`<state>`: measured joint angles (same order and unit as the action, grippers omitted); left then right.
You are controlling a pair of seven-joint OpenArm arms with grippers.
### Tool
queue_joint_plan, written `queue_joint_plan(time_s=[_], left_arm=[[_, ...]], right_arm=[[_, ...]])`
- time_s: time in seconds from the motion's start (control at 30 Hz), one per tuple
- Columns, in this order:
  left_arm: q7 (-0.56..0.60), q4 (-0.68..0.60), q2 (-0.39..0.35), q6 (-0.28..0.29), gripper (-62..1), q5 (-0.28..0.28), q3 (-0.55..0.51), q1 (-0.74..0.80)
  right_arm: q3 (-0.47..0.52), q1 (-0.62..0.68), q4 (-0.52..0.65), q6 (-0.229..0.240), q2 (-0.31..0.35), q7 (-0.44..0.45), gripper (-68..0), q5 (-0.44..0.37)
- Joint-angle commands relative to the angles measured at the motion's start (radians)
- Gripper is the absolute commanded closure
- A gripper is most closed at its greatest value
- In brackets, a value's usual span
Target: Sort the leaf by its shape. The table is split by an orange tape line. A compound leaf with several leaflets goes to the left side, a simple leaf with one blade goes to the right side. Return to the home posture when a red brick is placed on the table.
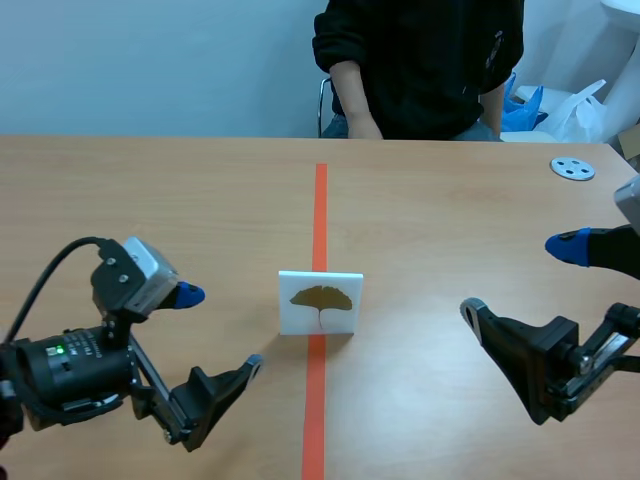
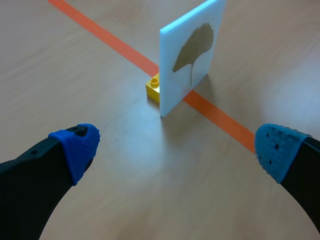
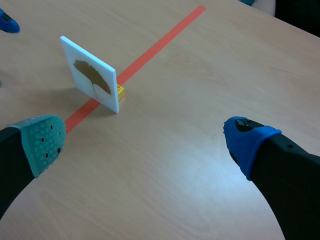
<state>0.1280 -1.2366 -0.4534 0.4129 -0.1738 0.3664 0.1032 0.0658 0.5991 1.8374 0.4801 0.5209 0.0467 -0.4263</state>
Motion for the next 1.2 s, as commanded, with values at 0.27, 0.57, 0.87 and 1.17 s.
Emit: queue_joint_plan(time_s=[0.27, 0.57, 0.87, 1.17], left_arm=[[0.132, 0.243, 0.137, -0.059, -62.3, 0.068, 0.144, -0.201], [0.171, 0.379, 0.242, -0.092, -62.3, 0.119, 0.196, -0.31], [0.171, 0.467, 0.307, -0.141, -62.3, 0.161, 0.236, -0.379], [0.171, 0.504, 0.303, -0.175, -45.8, 0.161, 0.24, -0.402]], right_arm=[[0.047, -0.001, 0.014, 0.0, 0.0, 0.007, -67.9, -0.008], [0.054, -0.001, 0.014, 0.0, 0.0, 0.004, -67.9, -0.008], [0.054, -0.001, 0.014, 0.0, 0.0, 0.004, -67.9, -0.008], [0.054, -0.001, 0.014, 0.0, 0.0, 0.004, -67.9, -0.012]])
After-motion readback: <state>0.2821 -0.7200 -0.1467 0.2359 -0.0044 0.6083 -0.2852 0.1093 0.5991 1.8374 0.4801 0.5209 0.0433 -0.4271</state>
